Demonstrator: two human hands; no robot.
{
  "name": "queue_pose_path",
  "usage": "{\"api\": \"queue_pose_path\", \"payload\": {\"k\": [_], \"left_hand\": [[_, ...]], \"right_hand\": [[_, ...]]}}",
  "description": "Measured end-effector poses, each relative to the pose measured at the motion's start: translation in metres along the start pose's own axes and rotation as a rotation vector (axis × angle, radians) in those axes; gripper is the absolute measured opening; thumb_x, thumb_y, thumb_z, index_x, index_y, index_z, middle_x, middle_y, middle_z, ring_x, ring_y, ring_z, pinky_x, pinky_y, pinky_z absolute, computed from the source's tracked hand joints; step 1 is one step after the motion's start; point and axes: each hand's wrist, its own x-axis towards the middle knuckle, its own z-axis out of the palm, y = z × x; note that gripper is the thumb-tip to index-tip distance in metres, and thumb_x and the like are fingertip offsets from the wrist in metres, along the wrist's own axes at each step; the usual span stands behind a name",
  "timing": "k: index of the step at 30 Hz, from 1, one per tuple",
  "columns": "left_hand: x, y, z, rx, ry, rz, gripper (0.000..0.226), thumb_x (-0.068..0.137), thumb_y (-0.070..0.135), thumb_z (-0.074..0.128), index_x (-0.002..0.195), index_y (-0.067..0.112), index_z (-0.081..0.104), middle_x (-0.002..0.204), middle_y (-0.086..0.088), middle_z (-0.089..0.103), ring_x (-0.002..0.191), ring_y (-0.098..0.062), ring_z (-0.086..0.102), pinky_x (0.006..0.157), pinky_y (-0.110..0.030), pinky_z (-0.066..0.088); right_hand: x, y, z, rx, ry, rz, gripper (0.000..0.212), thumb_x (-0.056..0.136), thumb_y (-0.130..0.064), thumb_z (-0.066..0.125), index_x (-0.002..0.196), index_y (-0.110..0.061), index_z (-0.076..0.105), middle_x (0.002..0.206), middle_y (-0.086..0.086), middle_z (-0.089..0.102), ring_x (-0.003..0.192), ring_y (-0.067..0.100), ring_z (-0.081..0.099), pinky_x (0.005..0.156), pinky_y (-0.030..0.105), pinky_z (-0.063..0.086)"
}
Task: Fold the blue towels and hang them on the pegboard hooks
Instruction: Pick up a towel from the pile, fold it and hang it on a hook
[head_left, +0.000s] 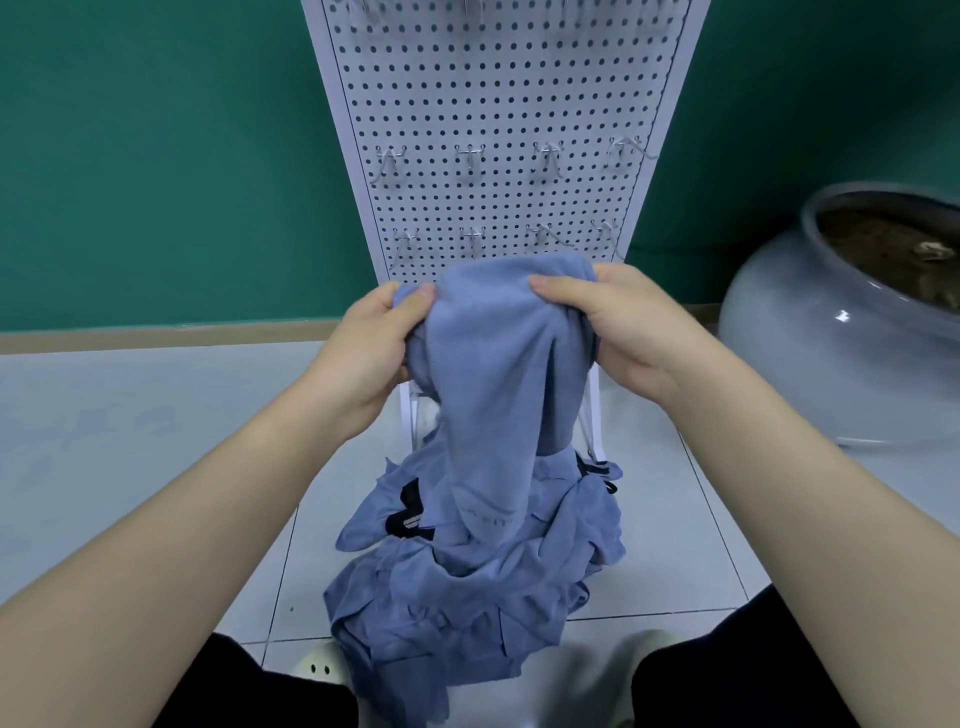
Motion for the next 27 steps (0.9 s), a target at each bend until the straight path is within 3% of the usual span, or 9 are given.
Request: {"api": "queue_pose_path", "payload": {"k": [4,6,9,13,18,20,22,24,27], "left_hand": [[0.011,-0.003,-0.019,-0.103,0.073,-0.09,0.025,0.106,0.032,0.056,0.114,0.008,0.059,0.113,-0.008,0.073,0.098,-0.021,0.068,0.08,-0.038,0.056],[0.014,-0.003,-0.026,-0.086,0.109,-0.091,0.019,0.105,0.032,0.058,0.104,0.014,0.057,0.106,-0.007,0.071,0.092,-0.021,0.065,0.079,-0.036,0.054],[0.014,0.004,-0.031,-0.073,0.154,-0.07,0.023,0.103,0.033,0.06,0.086,0.02,0.056,0.082,0.002,0.067,0.072,-0.015,0.061,0.07,-0.029,0.054],[0.01,0.015,-0.037,-0.061,0.144,-0.037,0.022,0.103,0.033,0.061,0.088,0.017,0.066,0.079,0.003,0.068,0.071,-0.014,0.063,0.07,-0.025,0.059],[0.011,0.018,-0.039,-0.191,0.223,-0.006,0.023,0.105,0.031,0.059,0.093,0.014,0.069,0.076,0.006,0.074,0.069,-0.011,0.068,0.072,-0.026,0.058],[0.012,0.016,-0.038,-0.311,0.18,-0.054,0.026,0.105,0.032,0.058,0.107,0.01,0.071,0.096,0.0,0.079,0.09,-0.013,0.075,0.085,-0.029,0.059],[0.011,0.009,-0.034,-0.287,0.023,-0.145,0.03,0.103,0.03,0.058,0.118,0.007,0.07,0.115,-0.005,0.077,0.11,-0.017,0.071,0.096,-0.031,0.057],[0.01,0.0,-0.031,-0.18,-0.103,-0.192,0.025,0.096,0.018,0.063,0.116,0.005,0.071,0.115,-0.008,0.076,0.11,-0.019,0.07,0.094,-0.029,0.059],[0.012,0.003,-0.033,-0.175,-0.091,-0.129,0.011,0.096,0.011,0.062,0.099,0.007,0.071,0.096,-0.005,0.078,0.09,-0.015,0.073,0.083,-0.024,0.06]], "right_hand": [[0.005,-0.006,-0.015,0.107,0.05,-0.006,0.016,0.095,-0.013,0.072,0.109,-0.005,0.074,0.103,0.009,0.079,0.094,0.019,0.075,0.081,0.03,0.059],[0.008,-0.007,-0.024,0.078,0.042,-0.005,0.021,0.094,-0.011,0.073,0.112,-0.001,0.073,0.105,0.011,0.079,0.092,0.019,0.076,0.078,0.029,0.06],[0.015,-0.004,-0.037,-0.008,0.039,0.018,0.016,0.093,-0.01,0.074,0.106,-0.001,0.073,0.107,0.014,0.078,0.093,0.02,0.074,0.085,0.033,0.059],[0.025,-0.001,-0.05,-0.109,0.056,0.039,0.031,0.093,-0.018,0.075,0.112,0.006,0.071,0.109,0.014,0.077,0.096,0.023,0.073,0.085,0.033,0.057],[0.032,0.003,-0.06,-0.039,0.055,0.068,0.045,0.093,-0.028,0.075,0.124,0.005,0.069,0.117,0.012,0.076,0.103,0.022,0.072,0.104,0.039,0.053],[0.035,0.006,-0.06,0.087,0.025,0.085,0.041,0.098,-0.024,0.068,0.129,0.003,0.067,0.124,0.012,0.074,0.106,0.022,0.07,0.103,0.037,0.052],[0.035,0.009,-0.057,0.171,-0.021,0.085,0.029,0.101,-0.02,0.062,0.125,-0.004,0.066,0.12,0.011,0.073,0.107,0.024,0.068,0.101,0.037,0.052],[0.036,0.011,-0.055,0.195,-0.043,0.055,0.018,0.102,-0.013,0.058,0.118,-0.01,0.067,0.113,0.01,0.073,0.103,0.022,0.07,0.095,0.035,0.055],[0.038,0.012,-0.06,0.098,-0.019,-0.032,0.019,0.103,-0.004,0.054,0.109,-0.01,0.071,0.108,0.009,0.075,0.097,0.019,0.072,0.087,0.032,0.057]]}}
